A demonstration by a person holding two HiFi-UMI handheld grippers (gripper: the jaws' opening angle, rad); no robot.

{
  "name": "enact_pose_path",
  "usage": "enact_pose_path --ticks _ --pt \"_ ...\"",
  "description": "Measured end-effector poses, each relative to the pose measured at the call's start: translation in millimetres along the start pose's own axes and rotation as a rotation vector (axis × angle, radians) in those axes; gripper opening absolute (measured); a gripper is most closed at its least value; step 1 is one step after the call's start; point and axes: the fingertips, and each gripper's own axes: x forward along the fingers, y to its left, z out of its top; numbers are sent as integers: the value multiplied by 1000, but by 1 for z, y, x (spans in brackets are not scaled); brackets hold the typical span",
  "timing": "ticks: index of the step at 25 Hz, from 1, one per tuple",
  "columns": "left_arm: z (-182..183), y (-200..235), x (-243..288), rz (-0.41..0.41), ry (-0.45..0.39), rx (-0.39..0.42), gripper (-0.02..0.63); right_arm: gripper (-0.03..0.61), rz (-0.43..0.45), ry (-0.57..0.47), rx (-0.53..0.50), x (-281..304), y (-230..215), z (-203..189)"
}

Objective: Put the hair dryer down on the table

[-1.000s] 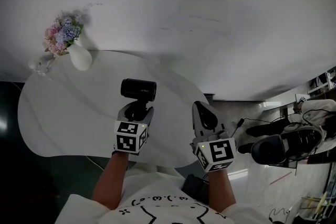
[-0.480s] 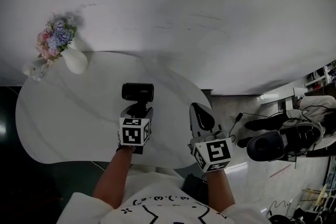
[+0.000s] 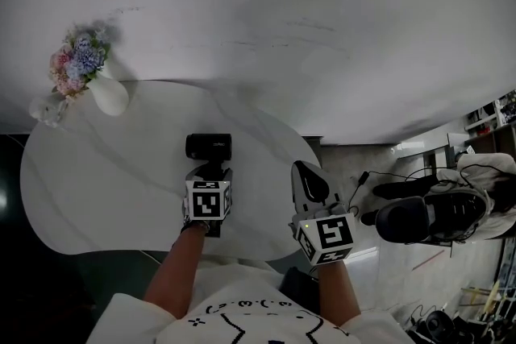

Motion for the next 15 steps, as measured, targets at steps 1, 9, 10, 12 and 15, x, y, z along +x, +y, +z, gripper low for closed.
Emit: enact_pose_path --ticks 1,9,10,12,15 --pt "-1 -1 1 3 9 3 250 -5 1 4 0 0 -1 1" --pt "-3 -4 10 44 57 59 249 -5 25 27 15 6 -6 0" --pt "-3 -3 12 49 60 58 249 -5 30 29 16 6 -6 0" --pt "-3 -4 13 56 64 57 250 -5 38 34 13 8 -6 0" --pt "0 -7 12 65 58 56 250 -5 48 40 11 9 -6 1"
